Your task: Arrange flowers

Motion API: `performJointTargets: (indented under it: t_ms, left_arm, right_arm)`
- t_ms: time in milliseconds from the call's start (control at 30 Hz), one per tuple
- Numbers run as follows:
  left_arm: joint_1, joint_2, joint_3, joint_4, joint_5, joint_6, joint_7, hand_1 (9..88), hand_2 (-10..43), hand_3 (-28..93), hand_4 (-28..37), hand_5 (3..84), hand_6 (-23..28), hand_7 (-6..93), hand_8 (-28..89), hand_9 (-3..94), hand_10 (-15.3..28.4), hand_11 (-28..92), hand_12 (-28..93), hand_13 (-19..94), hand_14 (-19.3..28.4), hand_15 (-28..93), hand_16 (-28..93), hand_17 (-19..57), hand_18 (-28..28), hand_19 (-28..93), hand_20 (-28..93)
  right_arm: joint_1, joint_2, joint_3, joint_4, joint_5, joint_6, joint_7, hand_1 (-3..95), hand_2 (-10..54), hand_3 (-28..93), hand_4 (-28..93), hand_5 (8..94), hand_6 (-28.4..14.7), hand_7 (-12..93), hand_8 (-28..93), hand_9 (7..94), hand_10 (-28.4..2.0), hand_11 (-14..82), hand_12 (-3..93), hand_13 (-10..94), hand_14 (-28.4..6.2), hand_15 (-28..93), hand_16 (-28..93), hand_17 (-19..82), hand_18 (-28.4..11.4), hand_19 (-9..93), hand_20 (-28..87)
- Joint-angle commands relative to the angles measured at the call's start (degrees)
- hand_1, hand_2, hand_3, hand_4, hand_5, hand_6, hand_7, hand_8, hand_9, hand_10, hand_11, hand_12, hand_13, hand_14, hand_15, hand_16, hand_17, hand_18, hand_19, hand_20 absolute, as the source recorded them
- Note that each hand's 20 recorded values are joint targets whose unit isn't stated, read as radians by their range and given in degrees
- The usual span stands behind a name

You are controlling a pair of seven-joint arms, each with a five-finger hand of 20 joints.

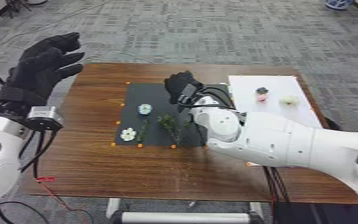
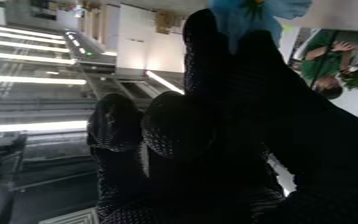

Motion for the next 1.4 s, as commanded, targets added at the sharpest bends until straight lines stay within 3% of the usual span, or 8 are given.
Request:
performJointTargets:
  t_ms: [33, 633, 1033, 1400]
  left_arm:
    - [-0.71, 0.06, 0.41, 0.06, -0.08, -1.02, 0.26, 26.0, -5.5, 70, -26.3, 25.4, 3.1, 24.9, -12, 19.1, 10.8, 22, 18, 11, 13.4, 43, -4, -10.0, 20.7, 41, 9]
    - [-2.03, -0.06, 1.1, 0.68, -0.15, -1.51, 0.32, 25.9, -4.9, 69, -25.7, 24.3, 2.6, 25.9, -12, 18.8, 10.3, 22, 19, 11, 13.6, 43, -4, -10.3, 21.3, 43, 8]
    - [-1.11, 0.4, -0.01, 0.4, -0.29, -1.44, 0.34, 25.7, -4.6, 69, -25.2, 23.6, 2.1, 27.0, -13, 18.5, 9.9, 22, 19, 11, 13.2, 43, -3, -10.4, 21.3, 43, 8]
    - [-1.35, 0.48, 0.03, 0.46, -0.24, -1.38, 0.42, 25.2, -4.7, 70, -25.2, 23.1, 1.8, 27.4, -13, 18.2, 9.3, 22, 20, 11, 13.1, 41, -2, -10.5, 21.2, 43, 8]
  right_arm:
    - [0.1, -3.11, -0.2, -0.71, -0.51, -1.26, 0.1, 49.0, -9.5, 86, -28, 79.5, 3.5, 37, -3, 88.1, -3.6, 17.3, 50.0, 74, -4.5, 79, 33, 41, -20.3, 93, 57]
    - [-1.38, -5.07, -0.26, 0.37, -1.88, -2.51, -0.69, 48.5, -9.5, 86, -28, 80.8, 4.3, 35, -3, 90.8, -3.1, 12.9, 46.5, 74, -4.4, 79, 33, 41, -20.2, 93, 57]
    - [-2.47, -3.81, 1.75, -0.01, -3.68, -5.23, -0.05, 45.9, -9.5, 83, -28, 76.0, 4.0, 33, -4, 87.4, -3.2, 10.2, 44.4, 72, -4.5, 79, 34, 39, -20.0, 93, 57]
    - [-2.97, -3.14, 2.54, -1.24, -3.79, -5.27, -0.18, 41.9, -9.5, 81, -28, 74.9, 3.3, 33, -5, 86.2, -3.6, 10.6, 43.7, 71, -4.7, 80, 33, 39, -20.2, 93, 58]
